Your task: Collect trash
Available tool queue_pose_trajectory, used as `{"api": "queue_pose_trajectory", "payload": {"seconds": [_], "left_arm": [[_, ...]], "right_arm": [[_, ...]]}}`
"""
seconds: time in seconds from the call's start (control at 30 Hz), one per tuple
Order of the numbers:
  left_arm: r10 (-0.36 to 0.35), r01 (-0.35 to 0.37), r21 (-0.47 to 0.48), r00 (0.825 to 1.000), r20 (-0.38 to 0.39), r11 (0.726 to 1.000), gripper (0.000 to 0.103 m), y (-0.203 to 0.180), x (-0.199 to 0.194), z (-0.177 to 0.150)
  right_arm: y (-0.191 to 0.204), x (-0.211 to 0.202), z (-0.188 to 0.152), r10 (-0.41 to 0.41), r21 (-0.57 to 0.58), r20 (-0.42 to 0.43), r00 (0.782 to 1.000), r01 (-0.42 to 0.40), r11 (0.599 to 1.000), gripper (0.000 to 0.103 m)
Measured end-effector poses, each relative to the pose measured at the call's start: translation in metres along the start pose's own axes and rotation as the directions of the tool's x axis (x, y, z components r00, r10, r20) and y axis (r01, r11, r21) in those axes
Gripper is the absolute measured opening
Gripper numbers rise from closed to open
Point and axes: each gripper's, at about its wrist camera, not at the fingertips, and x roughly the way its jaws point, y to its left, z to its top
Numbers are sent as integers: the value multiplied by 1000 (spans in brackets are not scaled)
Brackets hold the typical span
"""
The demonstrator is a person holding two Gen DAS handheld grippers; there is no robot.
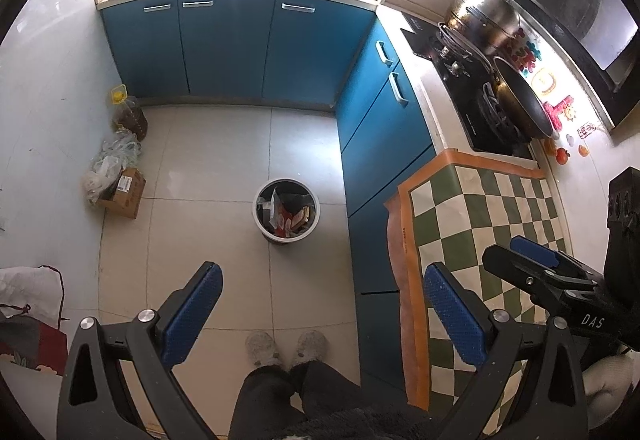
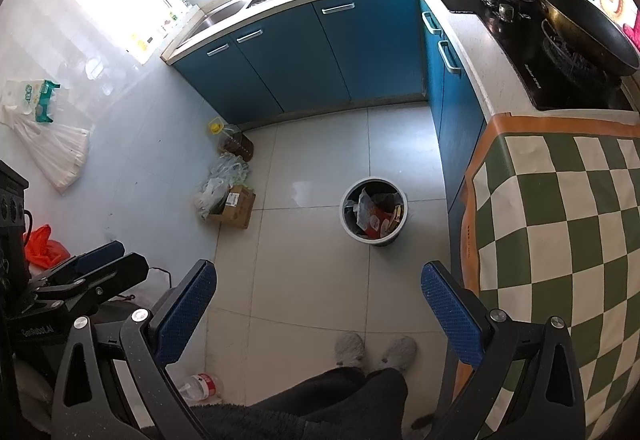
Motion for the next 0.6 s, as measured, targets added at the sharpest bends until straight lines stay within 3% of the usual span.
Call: {"api": "queue_pose_trajectory", "payload": {"seconds": [0.6], "left_arm": [[-8, 8, 24, 1000, -16, 1000, 103, -8, 5, 1]], "right_arm": [[-9, -4, -4, -1, -12, -12, 1000, 0, 1000, 103]]}}
